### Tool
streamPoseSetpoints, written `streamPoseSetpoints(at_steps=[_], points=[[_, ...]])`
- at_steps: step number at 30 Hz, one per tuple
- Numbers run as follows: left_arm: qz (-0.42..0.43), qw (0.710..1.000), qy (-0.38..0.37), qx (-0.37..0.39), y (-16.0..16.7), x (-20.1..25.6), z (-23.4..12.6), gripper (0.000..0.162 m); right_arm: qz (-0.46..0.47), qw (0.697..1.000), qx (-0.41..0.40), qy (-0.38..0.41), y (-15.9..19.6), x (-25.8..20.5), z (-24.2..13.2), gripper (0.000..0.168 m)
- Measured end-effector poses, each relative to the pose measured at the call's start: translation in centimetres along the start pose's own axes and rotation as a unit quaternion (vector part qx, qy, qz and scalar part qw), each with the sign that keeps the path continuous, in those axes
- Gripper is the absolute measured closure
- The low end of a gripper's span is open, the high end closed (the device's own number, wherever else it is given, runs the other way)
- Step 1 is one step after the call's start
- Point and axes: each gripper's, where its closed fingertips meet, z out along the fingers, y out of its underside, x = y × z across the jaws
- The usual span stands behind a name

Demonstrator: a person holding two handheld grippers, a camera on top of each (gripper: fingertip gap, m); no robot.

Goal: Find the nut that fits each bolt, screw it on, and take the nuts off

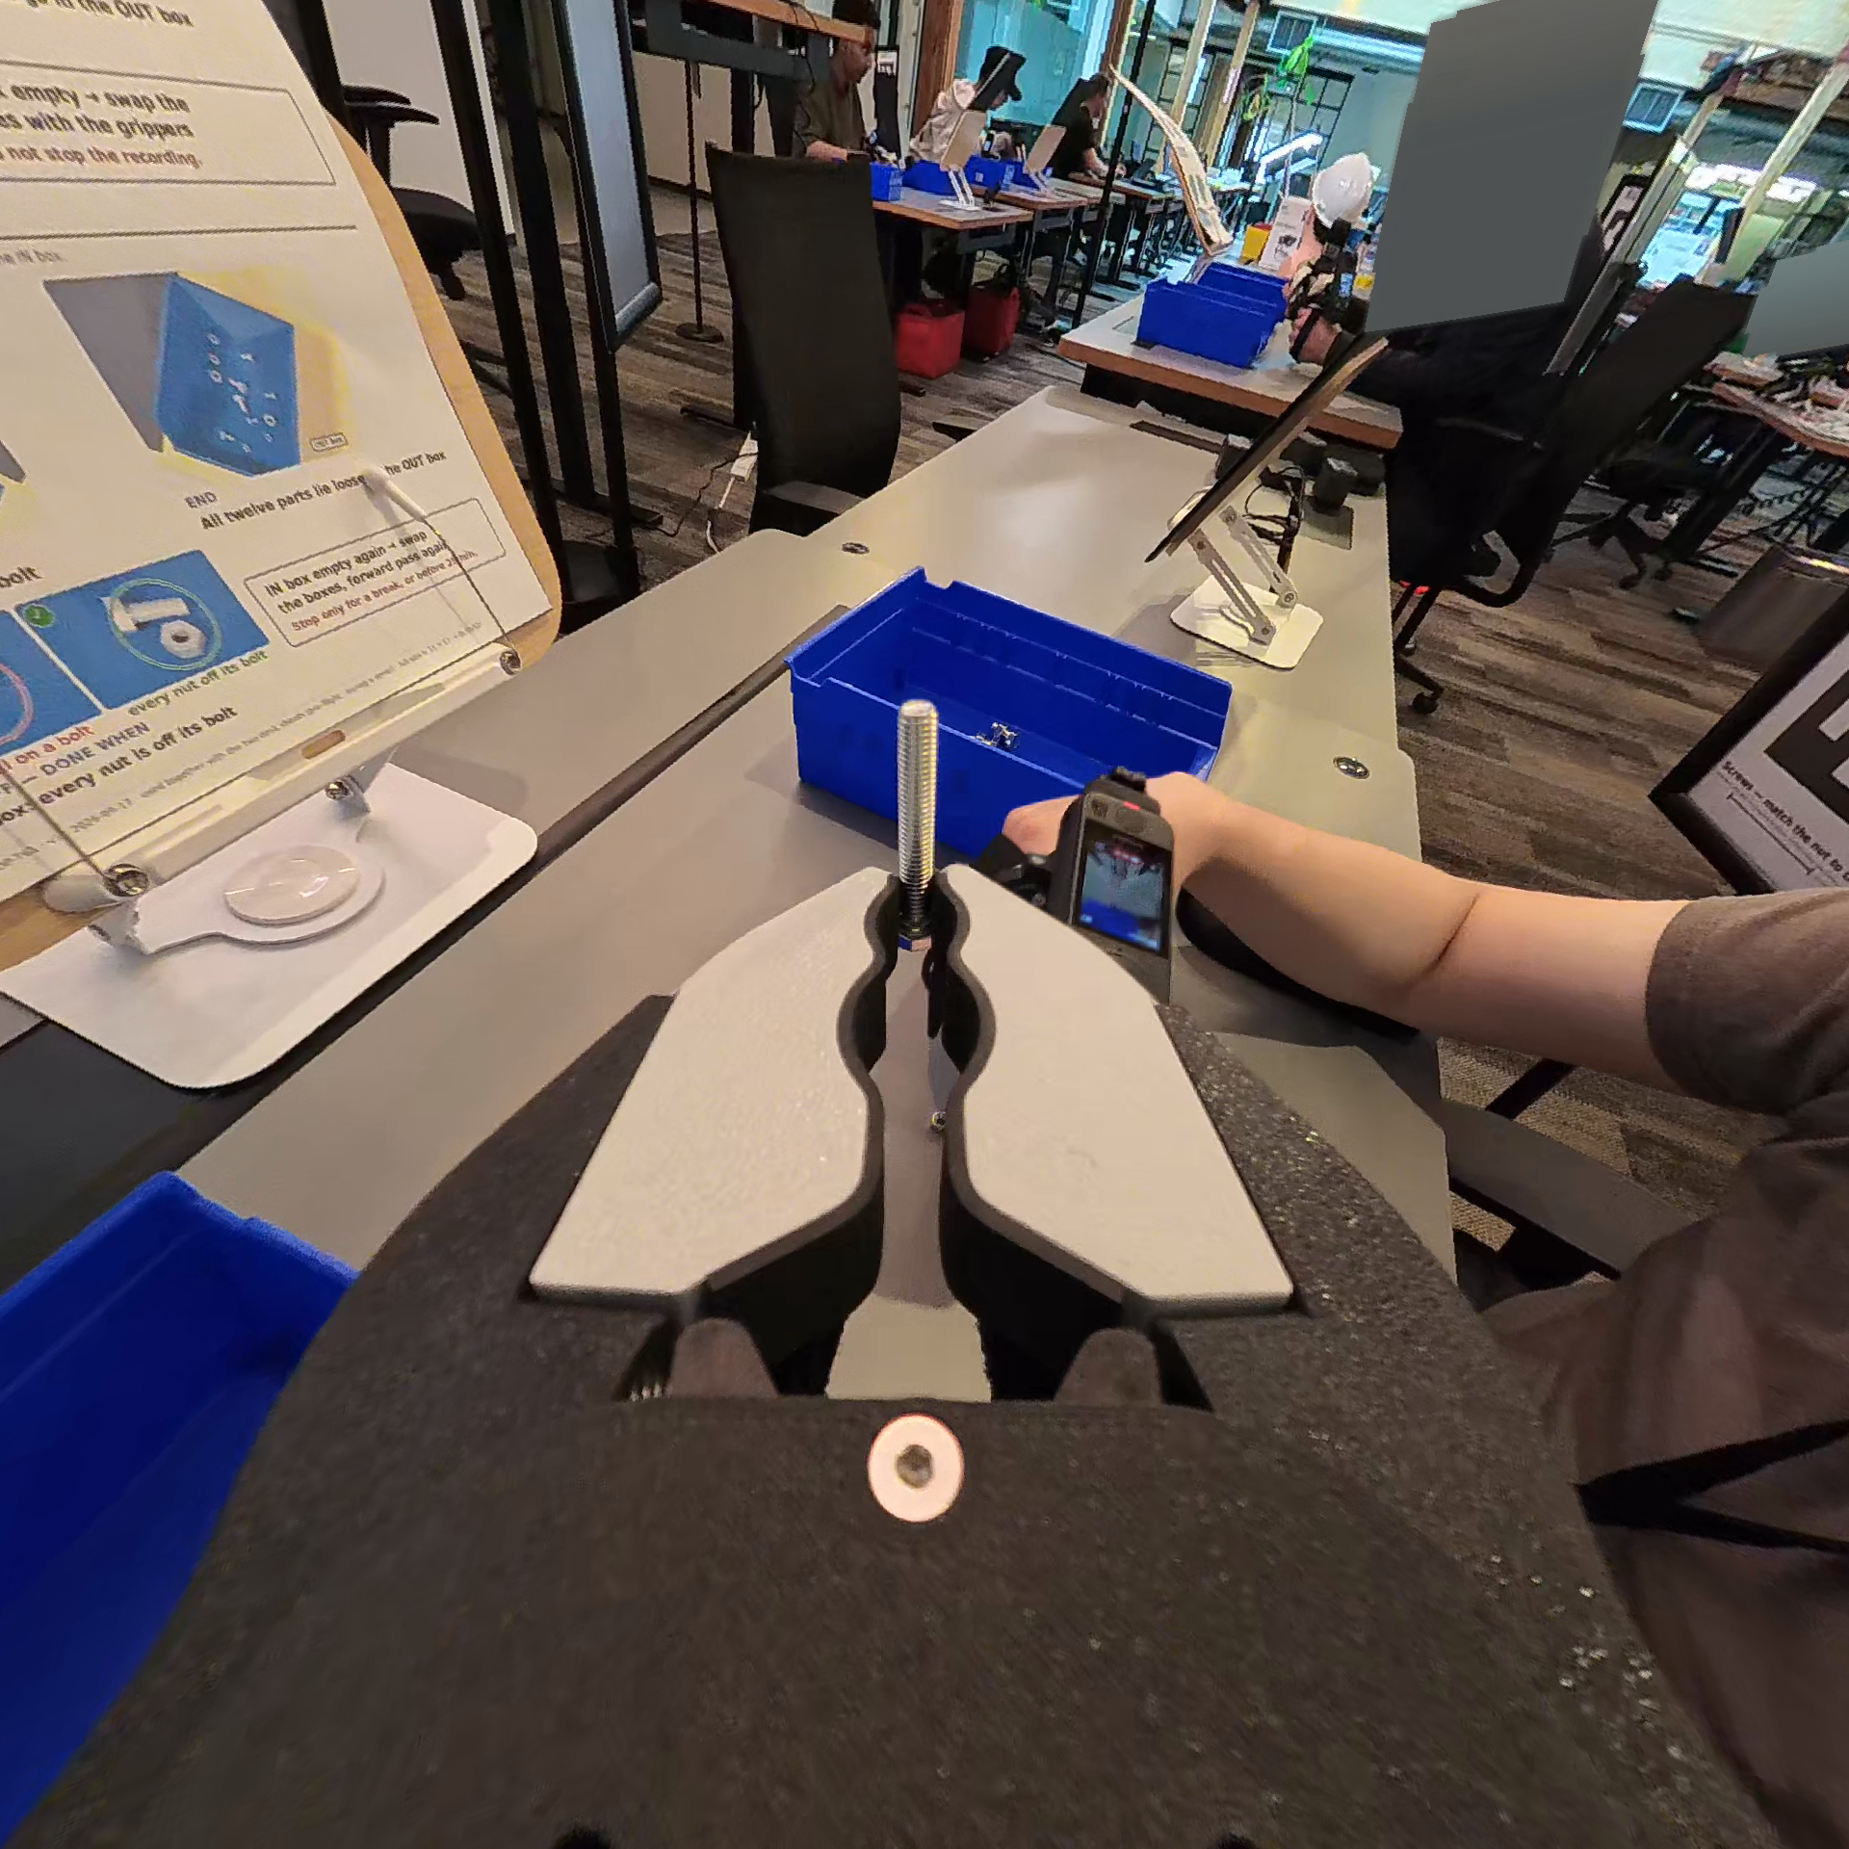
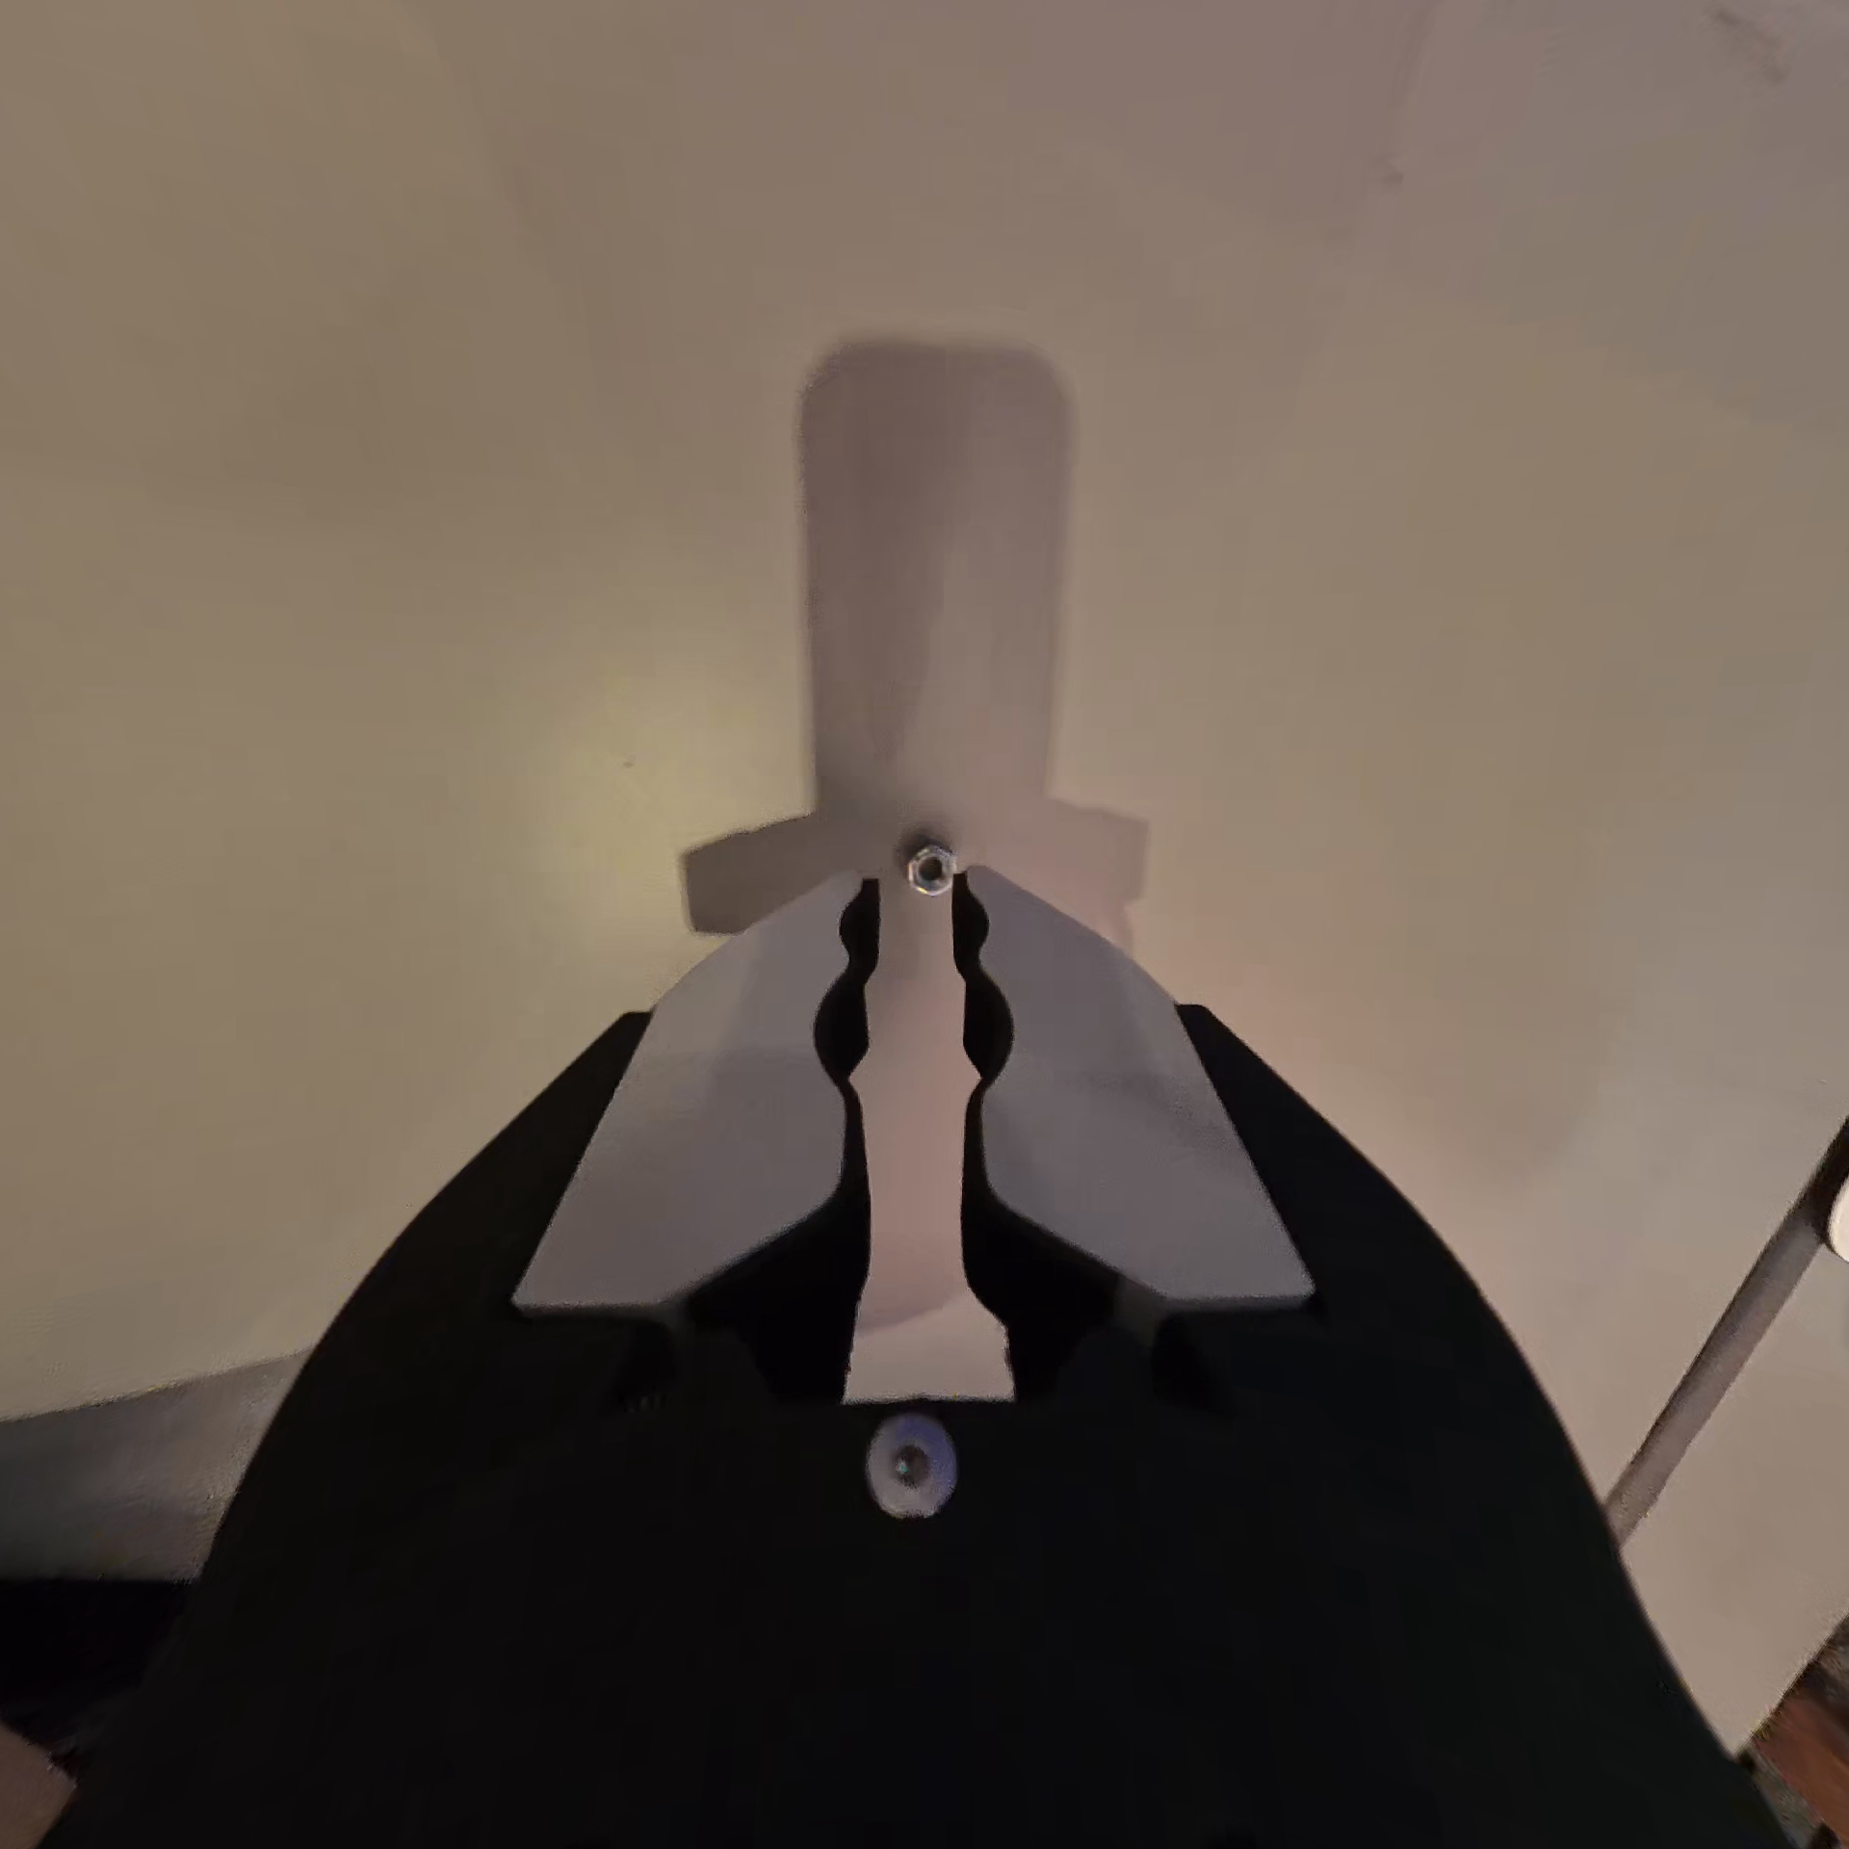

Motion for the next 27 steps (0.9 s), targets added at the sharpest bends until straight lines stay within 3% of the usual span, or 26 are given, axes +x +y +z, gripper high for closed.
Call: streamPoseSetpoints(at_steps=[27], points=[[0.010,0.999,0.030,-0.016,0.2,1.7,0.8,0.157,0.017,0.998,-0.019,-0.053,0.5,0.4,1.8,0.157]])
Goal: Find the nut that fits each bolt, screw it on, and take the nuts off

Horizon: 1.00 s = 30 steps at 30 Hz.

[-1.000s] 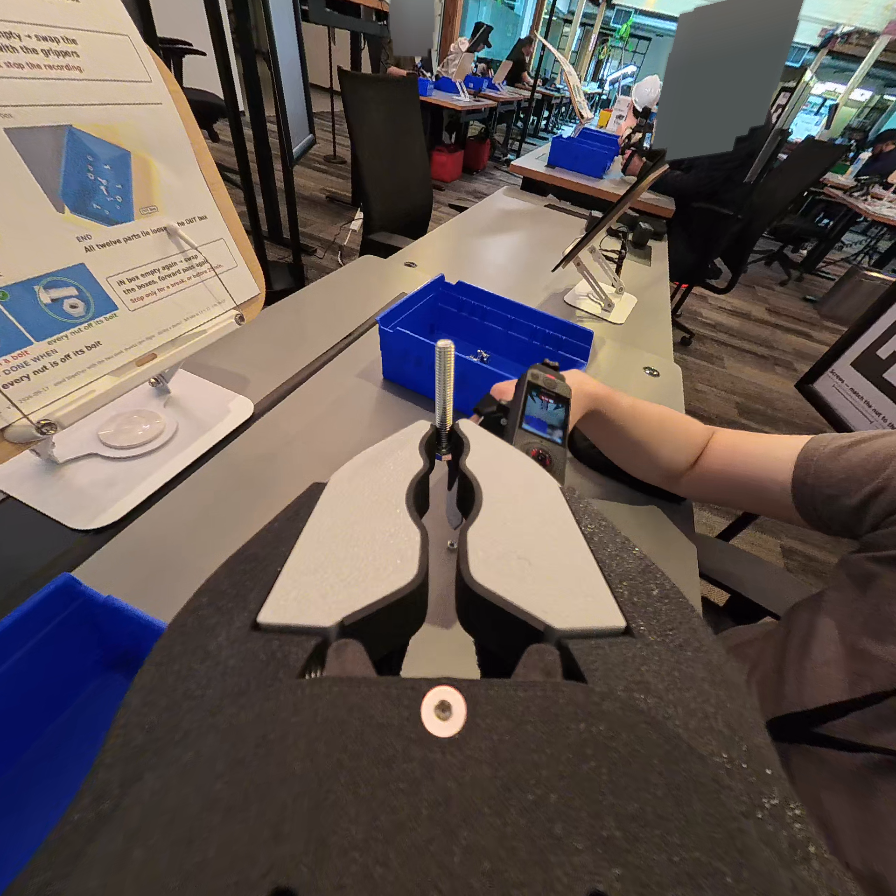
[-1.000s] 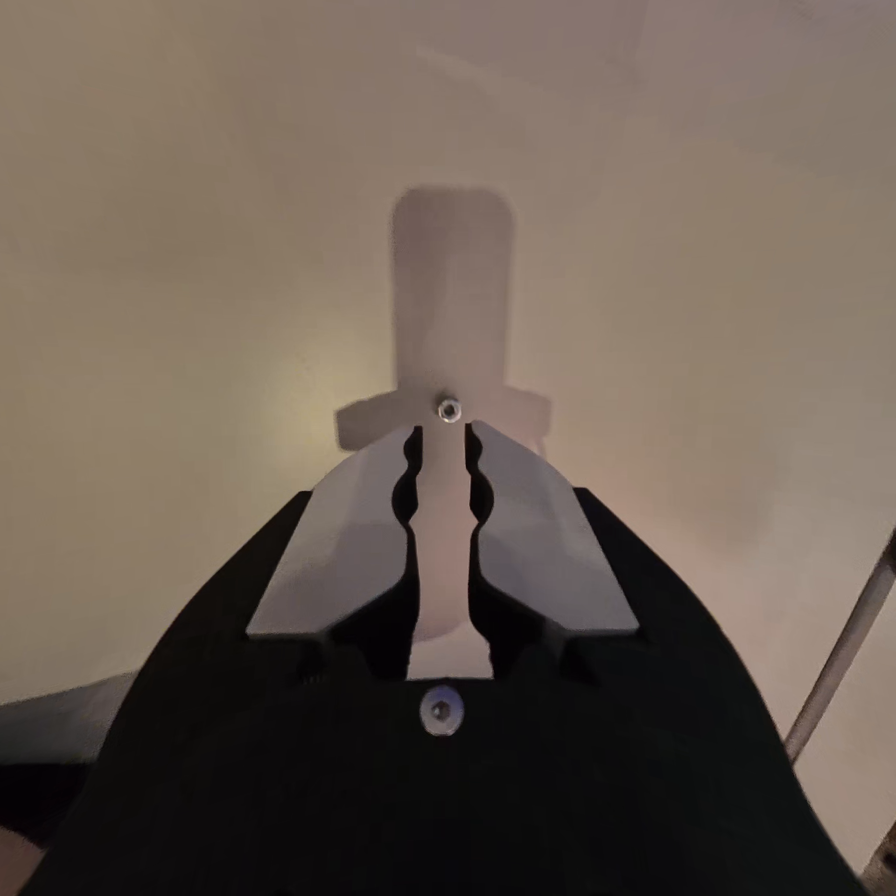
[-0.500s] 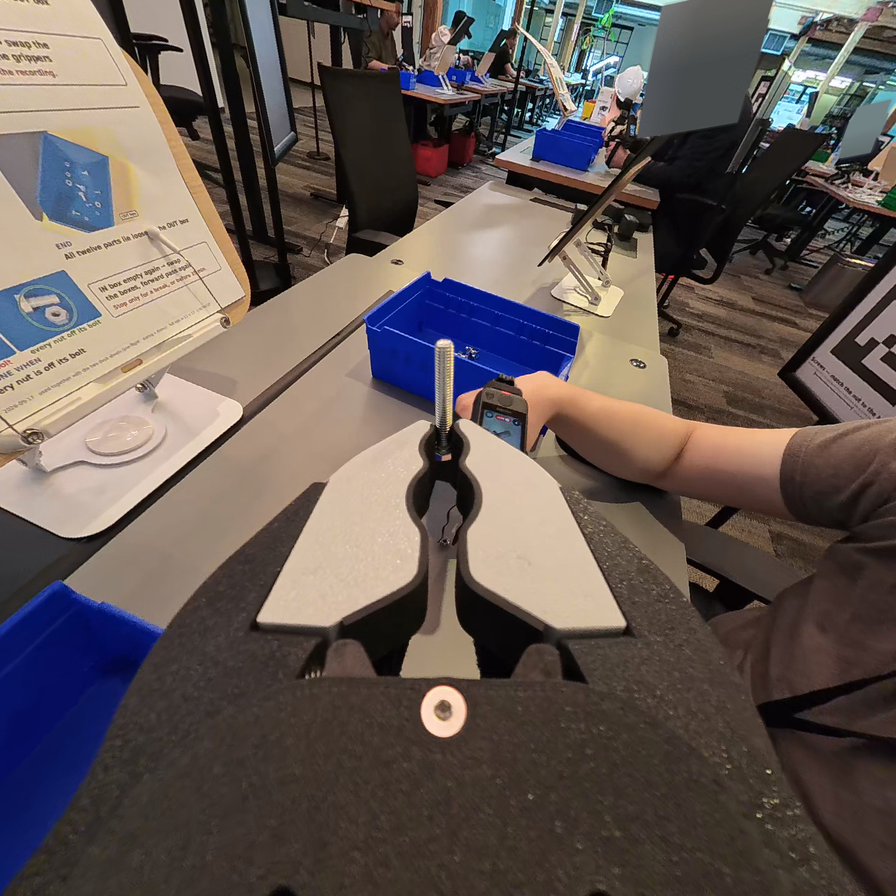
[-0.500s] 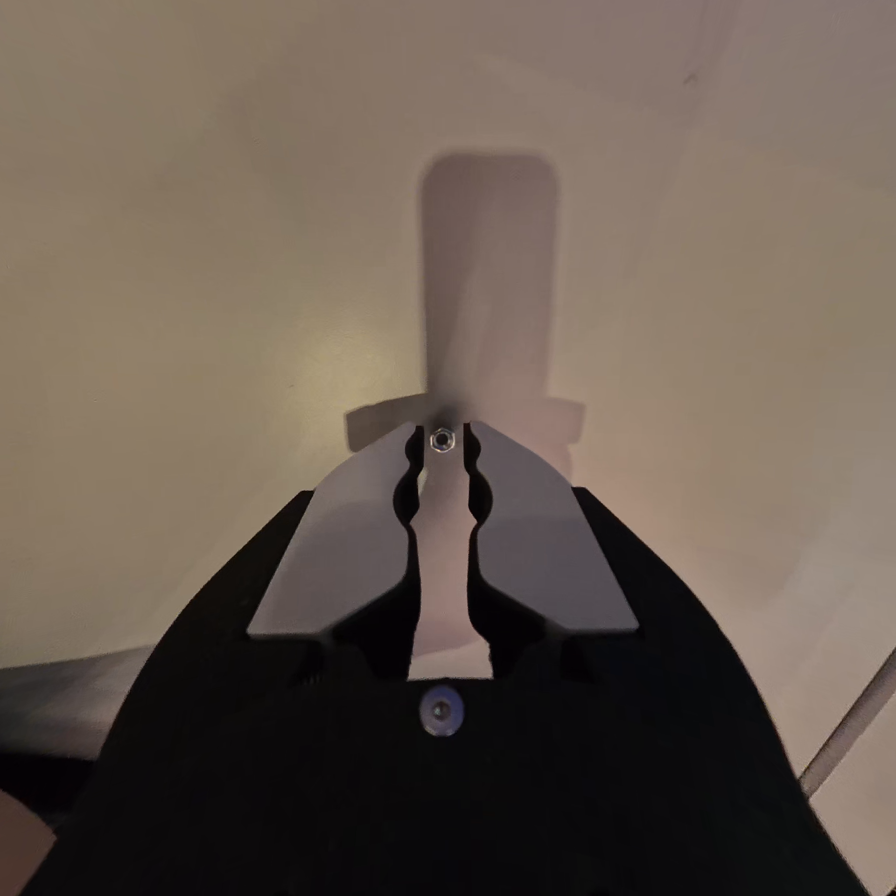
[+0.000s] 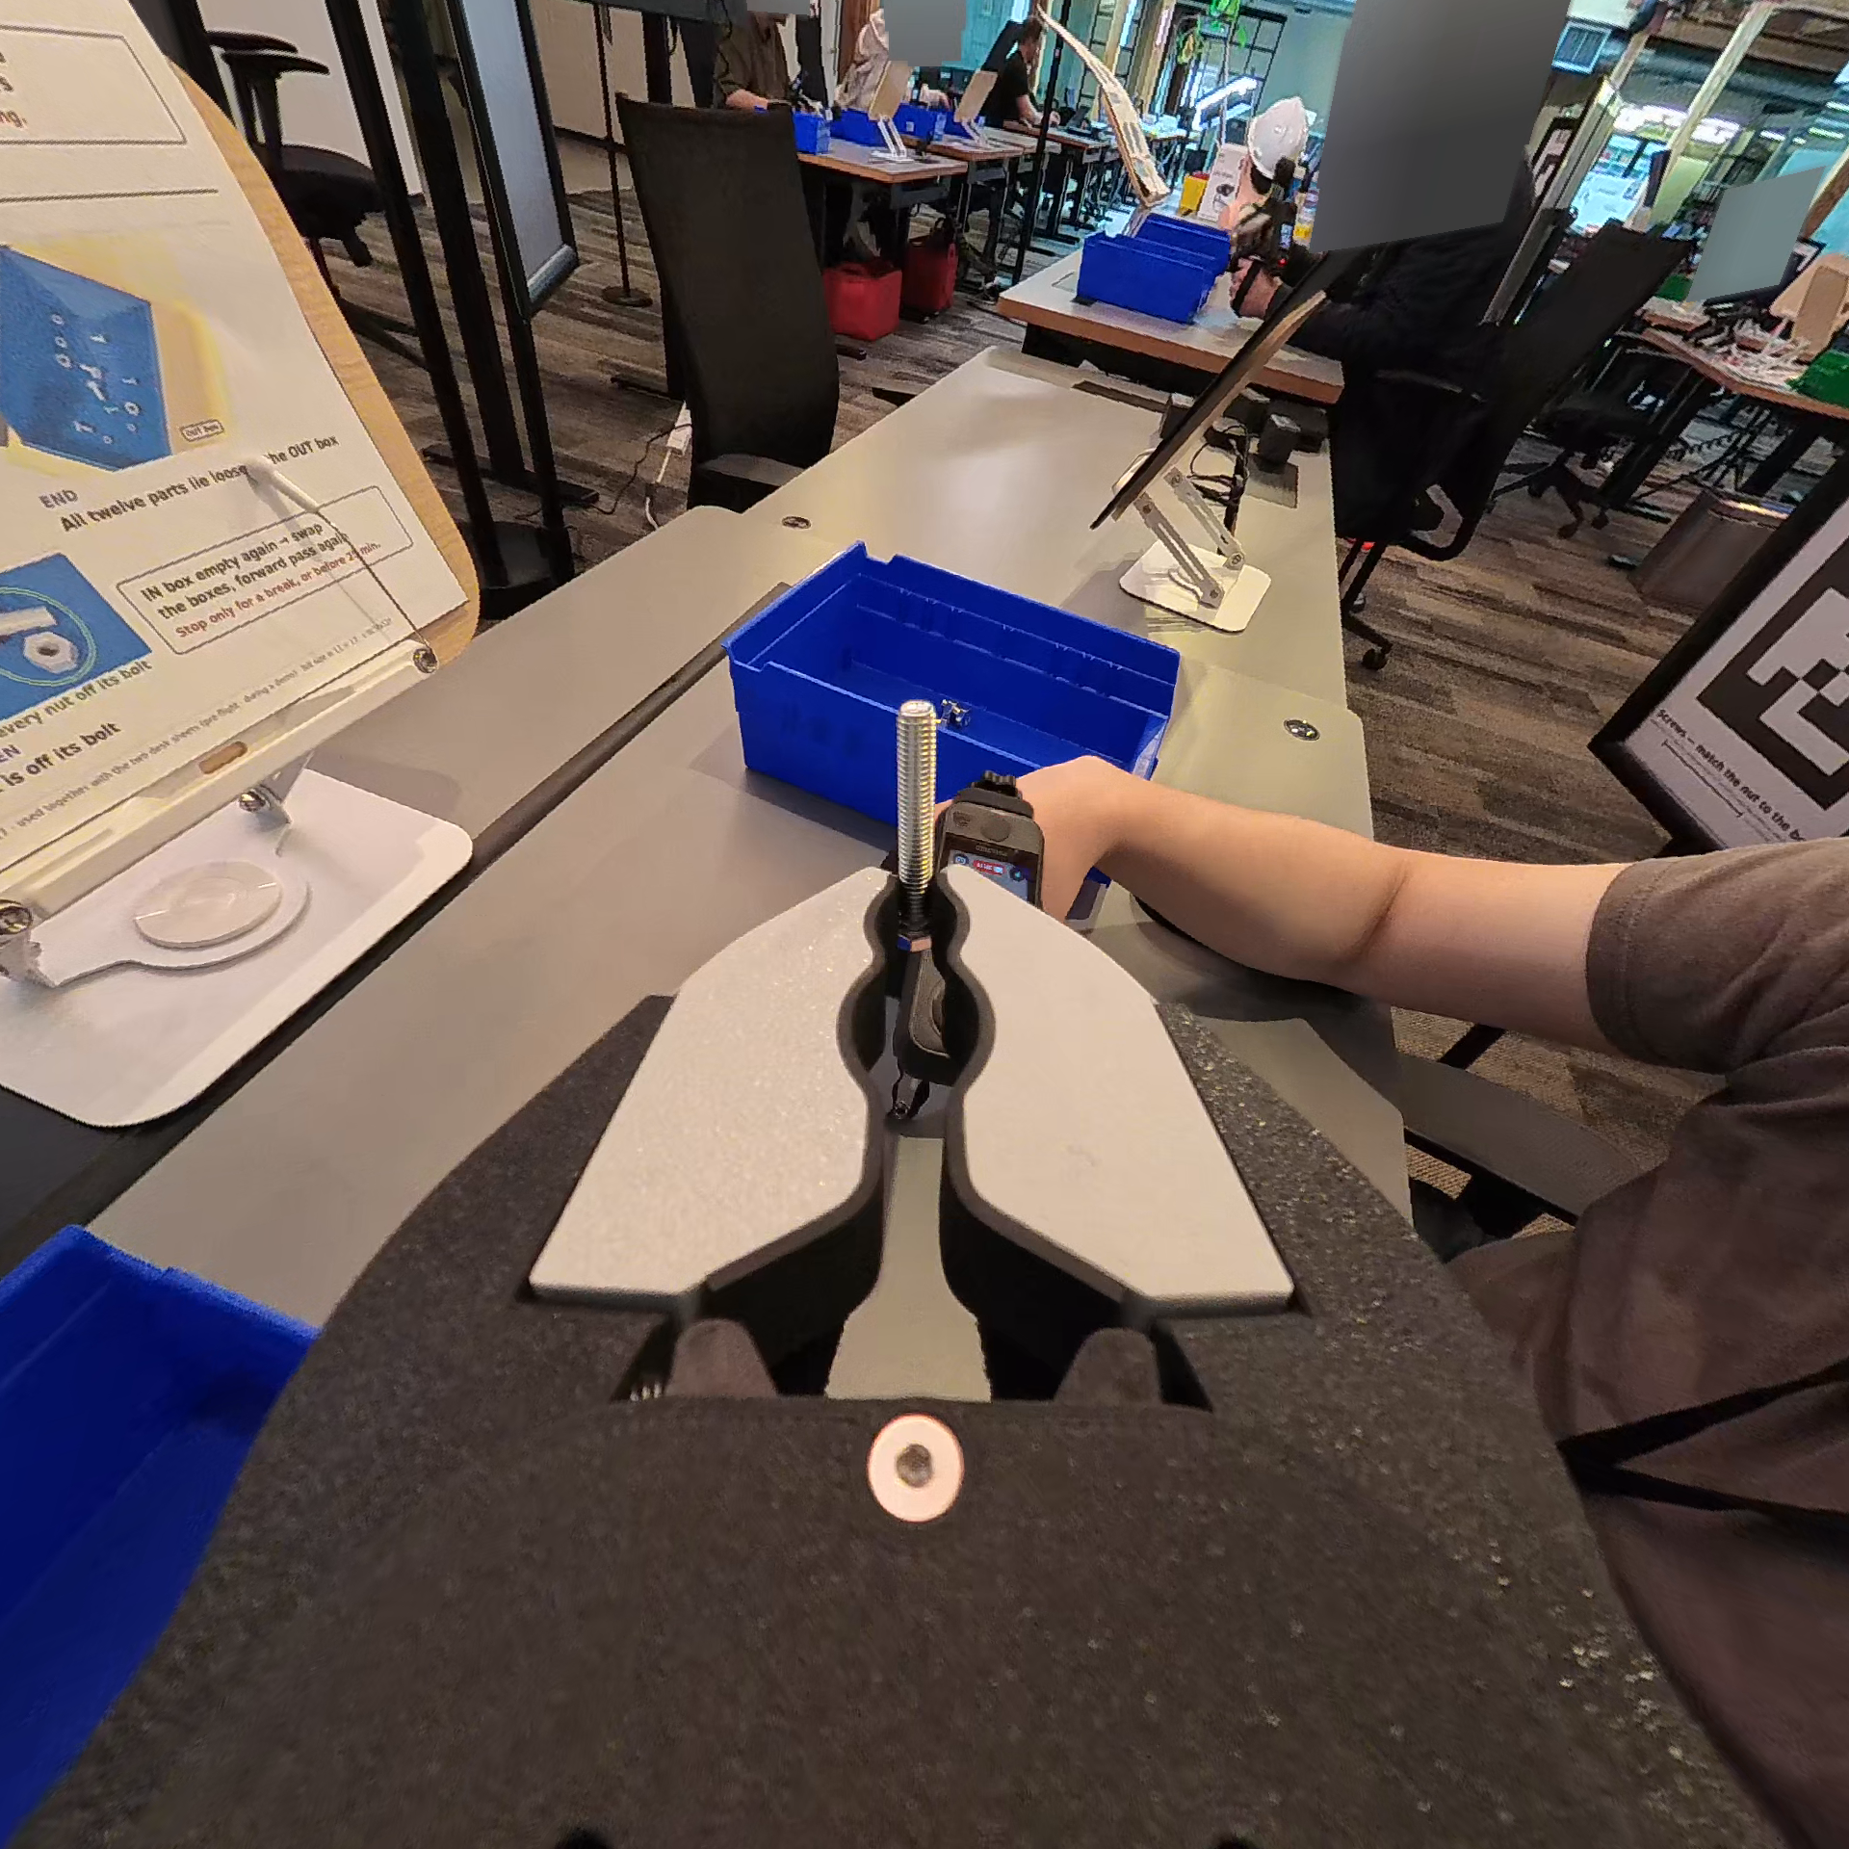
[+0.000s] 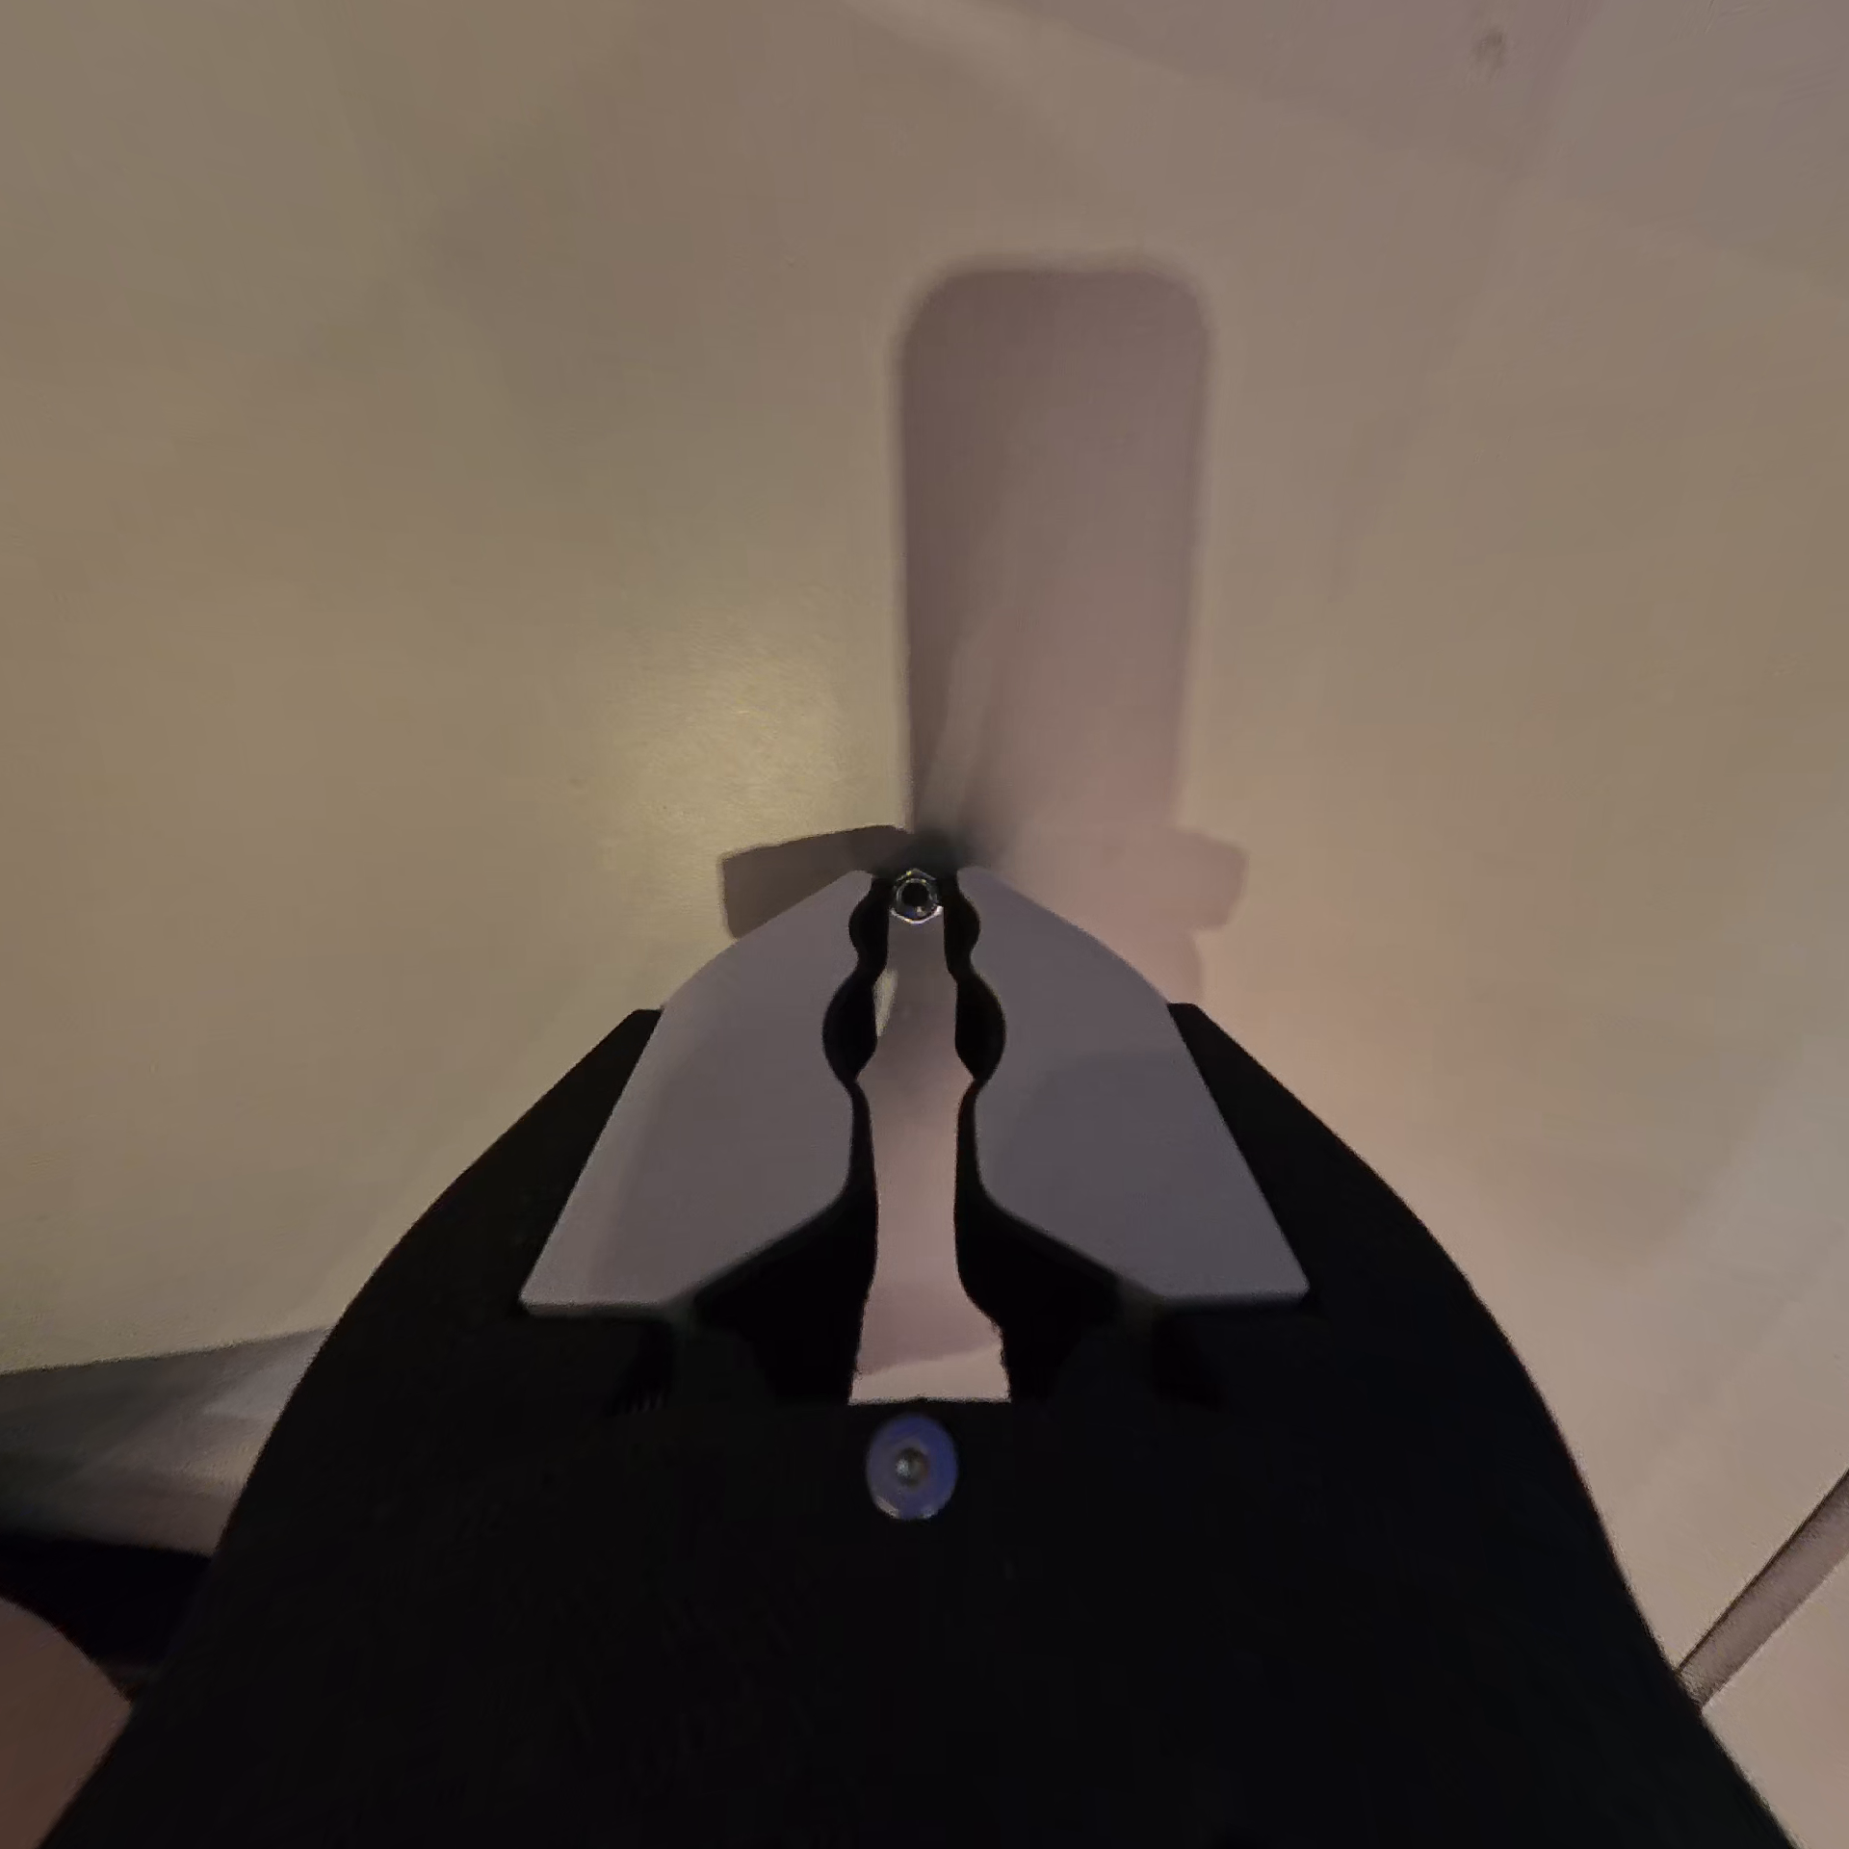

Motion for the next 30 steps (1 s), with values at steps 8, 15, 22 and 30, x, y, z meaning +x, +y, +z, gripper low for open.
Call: streamPoseSetpoints(at_steps=[8,15,22,30], points=[[0.004,1.000,-0.009,0.003,-0.1,-0.4,-0.4,0.157,0.016,1.000,0.004,0.000,0.7,0.0,-0.6,0.157],[0.002,1.000,-0.006,0.021,-0.3,-1.3,-0.6,0.157,0.064,0.993,0.092,0.029,0.8,1.0,-8.7,0.157],[0.079,0.994,0.002,0.070,-1.7,0.4,1.6,0.157,0.026,0.992,0.108,0.057,-3.4,1.8,-22.7,0.157],[0.096,0.992,0.067,0.056,-0.6,3.3,4.7,0.157,-0.040,0.996,0.069,0.046,-10.8,-0.5,-30.7,0.157]])
